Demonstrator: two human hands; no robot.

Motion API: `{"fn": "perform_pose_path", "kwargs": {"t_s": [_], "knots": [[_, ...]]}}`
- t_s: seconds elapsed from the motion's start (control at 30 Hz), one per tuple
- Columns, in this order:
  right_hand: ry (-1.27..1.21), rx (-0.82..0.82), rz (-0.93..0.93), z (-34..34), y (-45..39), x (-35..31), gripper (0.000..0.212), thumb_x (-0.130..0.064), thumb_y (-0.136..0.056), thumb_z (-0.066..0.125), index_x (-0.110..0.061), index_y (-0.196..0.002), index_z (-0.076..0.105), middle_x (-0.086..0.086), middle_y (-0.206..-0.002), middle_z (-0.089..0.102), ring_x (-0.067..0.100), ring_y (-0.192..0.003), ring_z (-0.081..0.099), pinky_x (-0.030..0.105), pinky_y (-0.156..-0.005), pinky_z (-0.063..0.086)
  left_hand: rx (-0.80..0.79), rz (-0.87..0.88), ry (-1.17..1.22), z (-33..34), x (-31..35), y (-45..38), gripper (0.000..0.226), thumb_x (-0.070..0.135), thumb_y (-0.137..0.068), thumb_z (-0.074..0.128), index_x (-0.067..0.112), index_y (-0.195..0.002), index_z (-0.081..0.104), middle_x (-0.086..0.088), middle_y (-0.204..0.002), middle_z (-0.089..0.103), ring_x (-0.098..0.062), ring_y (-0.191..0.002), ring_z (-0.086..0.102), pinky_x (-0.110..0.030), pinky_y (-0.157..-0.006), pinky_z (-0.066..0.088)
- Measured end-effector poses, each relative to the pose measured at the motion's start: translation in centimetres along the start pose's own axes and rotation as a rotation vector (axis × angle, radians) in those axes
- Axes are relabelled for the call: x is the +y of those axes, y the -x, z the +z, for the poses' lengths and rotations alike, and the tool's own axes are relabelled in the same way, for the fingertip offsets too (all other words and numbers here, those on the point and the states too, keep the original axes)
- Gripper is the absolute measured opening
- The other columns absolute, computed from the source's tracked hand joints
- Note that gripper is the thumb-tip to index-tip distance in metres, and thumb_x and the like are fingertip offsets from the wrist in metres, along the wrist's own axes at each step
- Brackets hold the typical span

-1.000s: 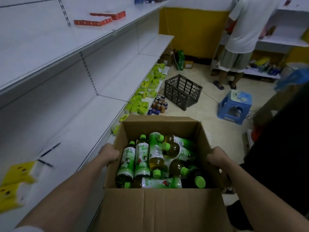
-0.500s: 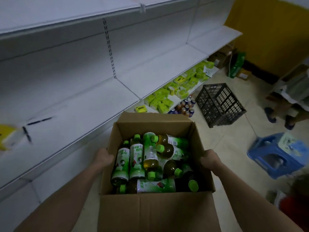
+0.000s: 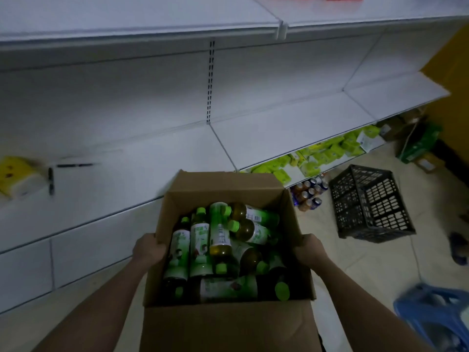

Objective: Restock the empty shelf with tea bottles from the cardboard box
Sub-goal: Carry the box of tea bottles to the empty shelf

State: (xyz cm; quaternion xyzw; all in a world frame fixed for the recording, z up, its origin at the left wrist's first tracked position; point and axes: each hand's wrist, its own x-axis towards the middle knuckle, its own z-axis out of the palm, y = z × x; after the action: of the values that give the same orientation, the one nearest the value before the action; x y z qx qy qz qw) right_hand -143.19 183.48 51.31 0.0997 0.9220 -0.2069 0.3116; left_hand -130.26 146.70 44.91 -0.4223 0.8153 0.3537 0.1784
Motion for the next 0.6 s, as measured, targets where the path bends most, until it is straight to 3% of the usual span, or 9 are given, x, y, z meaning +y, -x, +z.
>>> {"fn": "perform_pose_path", "kwargs": {"t_s": [0.07, 0.23, 0.3, 0.43, 0.6], "knots": [[0.038, -0.017, -0.035, 0.2, -1.2, -0.8, 0.009, -0.010, -0.079, 0.059, -0.002, -0.079, 0.063, 0.016, -0.085, 0.067, 0.035, -0.085, 0.067, 0.034, -0.062, 0.050, 0.033, -0.015, 0.040, 0.6, -0.4, -0.4, 0.017, 0.014, -0.081, 0.062, 0.006, -0.094, 0.071, -0.018, -0.089, 0.069, -0.029, -0.072, 0.061, -0.029, -0.064, 0.045], [0.138, -0.060, -0.112, -0.3, -5.2, -2.7, 0.027, -0.006, -0.085, 0.058, 0.009, -0.107, 0.062, 0.023, -0.104, 0.064, 0.038, -0.102, 0.063, 0.046, -0.088, 0.055, 0.063, -0.091, 0.102, 2.4, -1.2, -0.8, 0.016, 0.015, -0.078, 0.063, 0.002, -0.086, 0.069, -0.021, -0.084, 0.067, -0.033, -0.074, 0.063, -0.030, -0.063, 0.044], [0.181, -0.094, -0.153, -0.7, -6.6, -3.2, 0.022, -0.006, -0.086, 0.057, 0.008, -0.103, 0.061, 0.022, -0.100, 0.064, 0.037, -0.099, 0.065, 0.046, -0.086, 0.056, 0.076, -0.116, 0.107, 3.4, -1.3, -0.8, 0.021, 0.021, -0.073, 0.063, 0.003, -0.083, 0.069, -0.021, -0.082, 0.067, -0.034, -0.075, 0.063, -0.030, -0.065, 0.044], [0.229, -0.167, -0.203, -1.1, -10.9, -2.8, 0.009, -0.006, -0.087, 0.056, -0.004, -0.079, 0.057, 0.010, -0.080, 0.059, 0.025, -0.079, 0.062, 0.037, -0.074, 0.052, 0.101, -0.187, 0.121, 6.3, -0.9, -2.1, 0.020, 0.015, -0.079, 0.065, 0.002, -0.094, 0.070, -0.018, -0.083, 0.065, -0.036, -0.082, 0.066, -0.031, -0.066, 0.046], [0.304, -0.200, -0.327, -0.7, -20.5, -1.4, 0.008, -0.008, -0.084, 0.059, -0.001, -0.087, 0.062, 0.012, -0.082, 0.064, 0.029, -0.081, 0.064, 0.037, -0.069, 0.051, 0.157, -0.274, 0.160, 13.2, 1.0, -4.6, 0.027, 0.022, -0.086, 0.061, -0.001, -0.099, 0.068, -0.020, -0.090, 0.067, -0.036, -0.085, 0.066, -0.031, -0.067, 0.045]]}}
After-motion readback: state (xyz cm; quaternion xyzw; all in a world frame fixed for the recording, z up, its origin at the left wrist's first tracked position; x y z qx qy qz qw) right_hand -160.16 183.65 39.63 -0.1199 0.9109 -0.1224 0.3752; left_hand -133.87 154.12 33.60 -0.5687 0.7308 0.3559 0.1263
